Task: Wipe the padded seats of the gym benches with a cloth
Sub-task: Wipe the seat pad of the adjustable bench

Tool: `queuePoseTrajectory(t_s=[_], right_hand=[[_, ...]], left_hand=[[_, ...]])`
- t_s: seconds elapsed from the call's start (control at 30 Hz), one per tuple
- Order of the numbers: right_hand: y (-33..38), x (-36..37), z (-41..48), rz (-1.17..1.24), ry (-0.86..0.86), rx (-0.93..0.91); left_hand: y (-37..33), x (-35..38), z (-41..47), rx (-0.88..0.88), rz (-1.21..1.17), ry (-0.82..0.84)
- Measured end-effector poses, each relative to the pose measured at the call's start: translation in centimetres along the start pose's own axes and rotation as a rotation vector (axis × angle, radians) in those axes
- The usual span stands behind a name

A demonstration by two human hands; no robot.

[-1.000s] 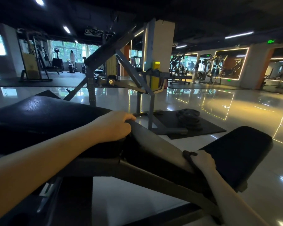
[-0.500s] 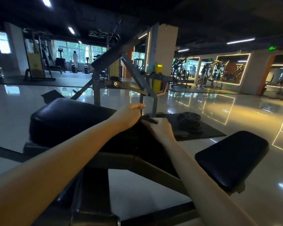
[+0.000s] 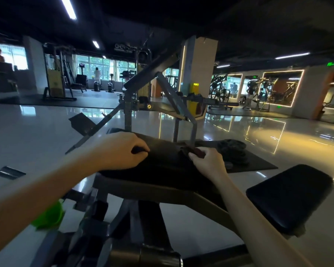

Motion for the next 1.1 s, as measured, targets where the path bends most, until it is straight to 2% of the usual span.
queuePoseTrajectory(t_s=[0.1, 0.2, 0.27, 0.4, 0.57, 0.73, 0.8, 0.97, 1.1], right_hand=[[1.3, 0.6, -1.1, -0.086, -0.092, 0.025], [3.4, 0.7, -2.1, -0.201, -0.111, -0.002], [5.7, 1.0, -2.8, -0.27, -0.071, -0.059], [12.4, 3.8, -3.8, -0.256, 0.043, -0.19], [19.8, 8.6, -4.1, -0.313, 0.004, -0.4], [19.8, 8.7, -4.1, -0.357, 0.011, -0.477], [17.8, 7.5, -3.3, -0.391, 0.027, -0.401], [8.5, 2.1, -1.1, -0.287, 0.048, 0.04], [6.1, 1.1, -0.3, -0.334, -0.05, 0.171]], left_hand=[[0.5, 0.2, -0.3, 0.019, -0.107, -0.083], [2.0, -0.9, 0.8, 0.007, -0.336, -0.13], [3.5, -1.5, 1.7, 0.0, -0.489, -0.129], [5.0, -1.6, 2.0, 0.032, -0.73, -0.107], [5.9, -2.4, 0.7, 0.022, -0.651, -0.207], [6.3, -2.5, 0.1, 0.054, -0.576, -0.162], [6.1, -2.1, 0.6, 0.071, -0.562, -0.121], [5.4, -1.2, 1.2, 0.072, -0.555, -0.096], [5.2, -0.9, 1.6, 0.074, -0.58, -0.109]])
Point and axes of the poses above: each hand's wrist, its own z-axis towards the middle knuckle, its own x-axis out of the palm, y = z × x, the point moved 4 cm from there along z, towards the middle knuckle, and after that the axes turned 12 degrees about y, right-handed, at the moved point
